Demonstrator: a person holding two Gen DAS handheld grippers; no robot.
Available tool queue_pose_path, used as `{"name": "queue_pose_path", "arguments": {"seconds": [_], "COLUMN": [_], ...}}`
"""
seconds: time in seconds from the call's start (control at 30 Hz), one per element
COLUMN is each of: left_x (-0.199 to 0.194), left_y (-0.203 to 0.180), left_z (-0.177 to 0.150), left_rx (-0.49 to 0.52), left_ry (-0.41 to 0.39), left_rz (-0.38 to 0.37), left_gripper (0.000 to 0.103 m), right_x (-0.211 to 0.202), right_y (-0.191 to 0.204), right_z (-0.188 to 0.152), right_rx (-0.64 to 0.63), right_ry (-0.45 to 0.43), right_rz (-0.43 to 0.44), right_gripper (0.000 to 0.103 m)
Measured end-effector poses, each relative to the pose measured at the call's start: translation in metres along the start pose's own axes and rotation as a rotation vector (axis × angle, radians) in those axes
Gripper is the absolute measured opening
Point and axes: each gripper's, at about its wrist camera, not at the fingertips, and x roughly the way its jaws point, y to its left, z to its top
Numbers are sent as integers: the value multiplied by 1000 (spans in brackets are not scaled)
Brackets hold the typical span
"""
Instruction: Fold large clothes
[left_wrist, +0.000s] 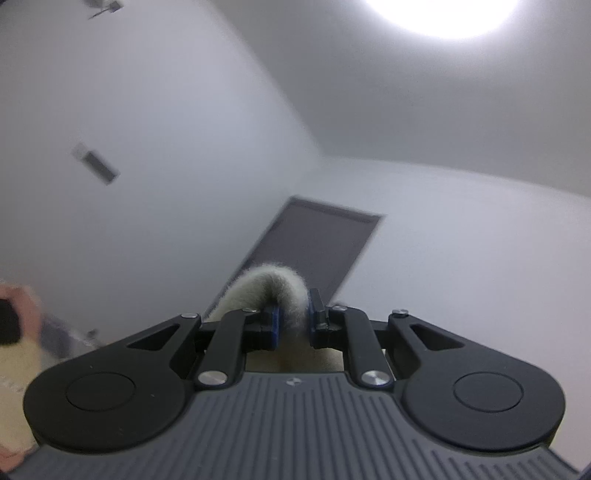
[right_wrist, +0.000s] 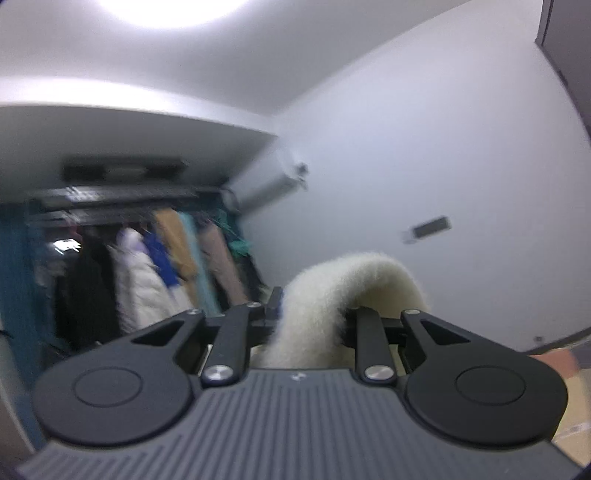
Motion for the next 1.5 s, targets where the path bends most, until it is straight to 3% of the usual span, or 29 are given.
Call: {"name": "queue_pose_path", "arguments": {"seconds": [0.1,0.23,0.57,0.67,0.9,1.07,1.37,1.43,1.5], "left_x": [29,78,210,237,312,328,335,334,329], "left_y": [20,78,317,381,485,523,530,522,513], "left_z": [-11,-44,-161,-191,-227,-250,-252,-251,-249], "left_rx": [15,5,-23,-37,-103,-143,-156,-140,-130], "left_ry": [33,79,237,277,389,459,495,498,491], "left_rz": [61,120,363,406,510,595,658,666,661], "left_gripper": [16,16,16,16,16,16,17,23,47], "right_x": [29,81,228,273,341,365,373,372,369], "right_y": [-22,-81,-270,-319,-395,-424,-434,-433,-431], "right_z": [-8,-49,-221,-262,-337,-372,-377,-372,-368], "right_rx": [-9,2,73,99,214,254,289,287,294], "right_ry": [62,138,290,334,497,624,646,639,630], "right_rz": [-67,-150,-266,-278,-342,-384,-395,-393,-388], "right_gripper": [23,23,23,23,23,23,25,26,33]}}
